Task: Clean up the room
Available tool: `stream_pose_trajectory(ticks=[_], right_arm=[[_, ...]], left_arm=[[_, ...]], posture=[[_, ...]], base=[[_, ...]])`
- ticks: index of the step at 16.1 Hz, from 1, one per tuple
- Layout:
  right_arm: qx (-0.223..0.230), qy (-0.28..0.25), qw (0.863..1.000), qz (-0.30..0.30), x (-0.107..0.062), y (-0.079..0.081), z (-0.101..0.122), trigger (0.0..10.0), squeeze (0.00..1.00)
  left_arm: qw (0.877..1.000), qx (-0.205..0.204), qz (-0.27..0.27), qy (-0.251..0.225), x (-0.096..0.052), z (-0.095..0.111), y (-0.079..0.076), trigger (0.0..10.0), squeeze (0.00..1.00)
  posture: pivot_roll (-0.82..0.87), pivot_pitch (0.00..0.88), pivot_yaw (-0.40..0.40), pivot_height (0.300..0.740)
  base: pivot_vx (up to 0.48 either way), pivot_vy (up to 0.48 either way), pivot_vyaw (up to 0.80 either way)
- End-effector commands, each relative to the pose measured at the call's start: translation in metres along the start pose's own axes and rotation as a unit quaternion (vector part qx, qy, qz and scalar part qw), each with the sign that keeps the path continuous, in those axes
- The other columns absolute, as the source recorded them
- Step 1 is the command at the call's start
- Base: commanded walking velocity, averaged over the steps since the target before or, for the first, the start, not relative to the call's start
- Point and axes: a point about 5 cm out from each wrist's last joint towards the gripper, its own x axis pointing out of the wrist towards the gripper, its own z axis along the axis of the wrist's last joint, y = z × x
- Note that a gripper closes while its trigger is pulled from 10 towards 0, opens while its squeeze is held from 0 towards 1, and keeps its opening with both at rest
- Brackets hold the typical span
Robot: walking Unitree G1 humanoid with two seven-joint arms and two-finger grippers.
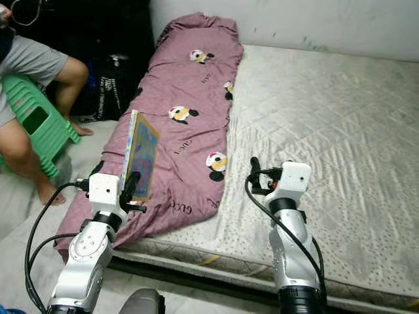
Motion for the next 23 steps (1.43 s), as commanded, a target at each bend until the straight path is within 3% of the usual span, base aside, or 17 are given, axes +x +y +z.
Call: stream_pose_trajectory(ticks=[1,6,8,14,17,19,23], right_arm=[[0.001,-0.003,1.0,-0.01,0.002,-0.004,0.001,10.0,0.0],[-0.021,-0.007,0.999,-0.048,-0.012,-0.02,0.0,10.0,0.0],[-0.038,0.011,0.997,-0.06,-0.03,-0.032,-0.009,10.0,0.0],[-0.047,0.022,0.997,-0.062,-0.039,-0.033,-0.013,10.0,0.0],[-0.046,0.02,0.995,-0.089,-0.049,-0.04,-0.012,10.0,0.0],[-0.046,0.027,0.994,-0.091,-0.054,-0.041,-0.016,10.0,0.0],[-0.048,0.029,0.995,-0.081,-0.05,-0.036,-0.016,10.0,0.0]], left_arm=[[1.0,-0.001,-0.002,-0.012,0.003,0.006,0.001,10.0,0.0],[1.0,0.002,0.001,-0.006,0.001,0.003,0.005,10.0,0.0],[1.0,0.007,0.01,0.005,-0.008,-0.003,0.011,10.0,0.0],[0.999,0.008,0.035,0.004,-0.011,-0.004,0.016,10.0,0.0],[0.999,-0.004,0.051,0.011,-0.023,-0.011,0.024,10.0,0.0],[0.998,0.017,0.057,0.01,-0.025,-0.012,0.024,10.0,0.0],[0.999,0.024,0.042,0.008,-0.02,-0.009,0.021,10.0,0.0]], posture=[[-0.02,0.0,0.023,0.74],[-0.02,0.0,0.025,0.74],[-0.02,0.01,0.027,0.74],[-0.01,0.012,0.032,0.74],[-0.02,0.008,0.035,0.74],[-0.02,0.016,0.041,0.74],[-0.02,0.017,0.036,0.74]], base=[[0.0,-0.277,0.0],[0.0,-0.298,0.0],[0.0,-0.283,0.0],[0.0,-0.141,0.0],[0.0,0.0,0.0],[0.0,0.0,0.0],[0.0,0.0,-0.13]])
